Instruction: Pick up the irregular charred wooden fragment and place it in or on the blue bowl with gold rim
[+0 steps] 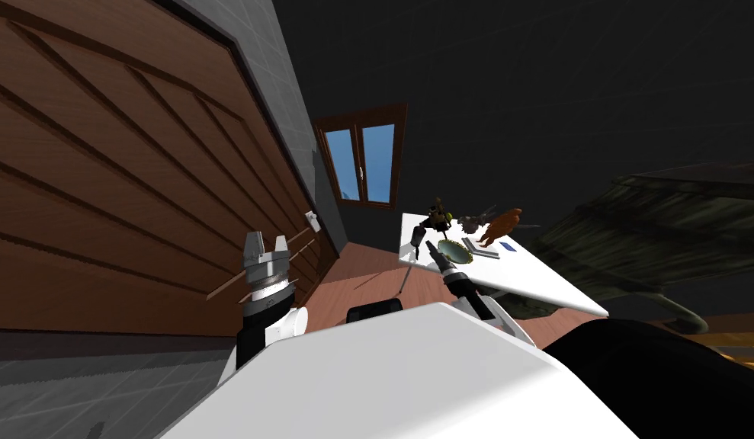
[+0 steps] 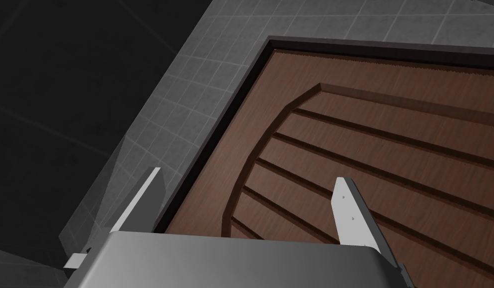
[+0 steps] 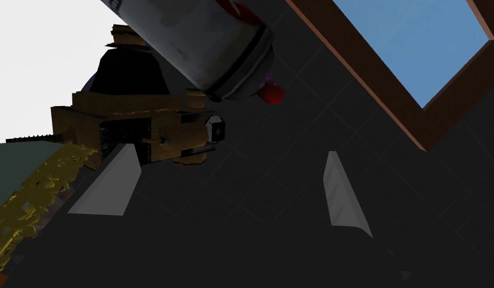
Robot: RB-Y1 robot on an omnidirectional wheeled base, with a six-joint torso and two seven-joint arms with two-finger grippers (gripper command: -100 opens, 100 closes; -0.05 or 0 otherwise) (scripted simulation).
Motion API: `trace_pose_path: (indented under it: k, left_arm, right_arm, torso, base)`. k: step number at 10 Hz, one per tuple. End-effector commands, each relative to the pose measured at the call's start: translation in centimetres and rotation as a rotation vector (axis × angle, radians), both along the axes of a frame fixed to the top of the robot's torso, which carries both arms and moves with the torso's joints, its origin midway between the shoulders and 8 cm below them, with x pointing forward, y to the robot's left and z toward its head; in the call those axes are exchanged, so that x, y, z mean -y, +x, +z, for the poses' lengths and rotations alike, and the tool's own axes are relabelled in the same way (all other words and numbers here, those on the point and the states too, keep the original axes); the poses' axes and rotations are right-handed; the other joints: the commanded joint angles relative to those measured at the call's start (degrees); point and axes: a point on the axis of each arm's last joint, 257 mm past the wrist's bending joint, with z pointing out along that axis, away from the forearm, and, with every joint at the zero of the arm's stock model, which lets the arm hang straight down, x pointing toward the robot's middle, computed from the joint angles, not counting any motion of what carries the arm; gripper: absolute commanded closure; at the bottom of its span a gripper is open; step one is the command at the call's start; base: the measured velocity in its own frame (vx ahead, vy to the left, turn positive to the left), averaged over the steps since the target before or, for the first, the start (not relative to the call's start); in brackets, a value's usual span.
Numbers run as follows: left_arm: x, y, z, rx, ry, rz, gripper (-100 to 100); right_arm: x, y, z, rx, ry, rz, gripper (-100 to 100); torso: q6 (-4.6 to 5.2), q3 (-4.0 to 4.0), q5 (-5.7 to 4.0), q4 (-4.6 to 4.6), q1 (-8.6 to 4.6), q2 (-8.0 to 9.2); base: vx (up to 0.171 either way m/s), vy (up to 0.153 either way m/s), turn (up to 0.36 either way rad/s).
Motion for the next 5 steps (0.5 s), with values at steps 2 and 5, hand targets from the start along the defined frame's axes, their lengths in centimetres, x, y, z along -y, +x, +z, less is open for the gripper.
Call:
trace_pose_path:
  k: [2,5]
  left_arm:
    - [0.0,0.0,0.0,0.0,0.0,0.0,0]
    - [0.0,0.0,0.0,0.0,0.0,0.0,0]
  right_arm:
    - [2.3,-1.3,-2.9,-0.099,-0.1,-0.023,-100]
    - [5.4,-3.1,-5.8,-0.219,-0.224,-0.046,-100]
  torso:
    - [0.01,-0.05,0.04,-0.02,0.22,-0.09]
    - [-0.01,-0.08,0.09,-0.03,0.35,-0.12]
  base:
    - [0.114,0.145,-0.071]
    - [0.099,0.137,0.014]
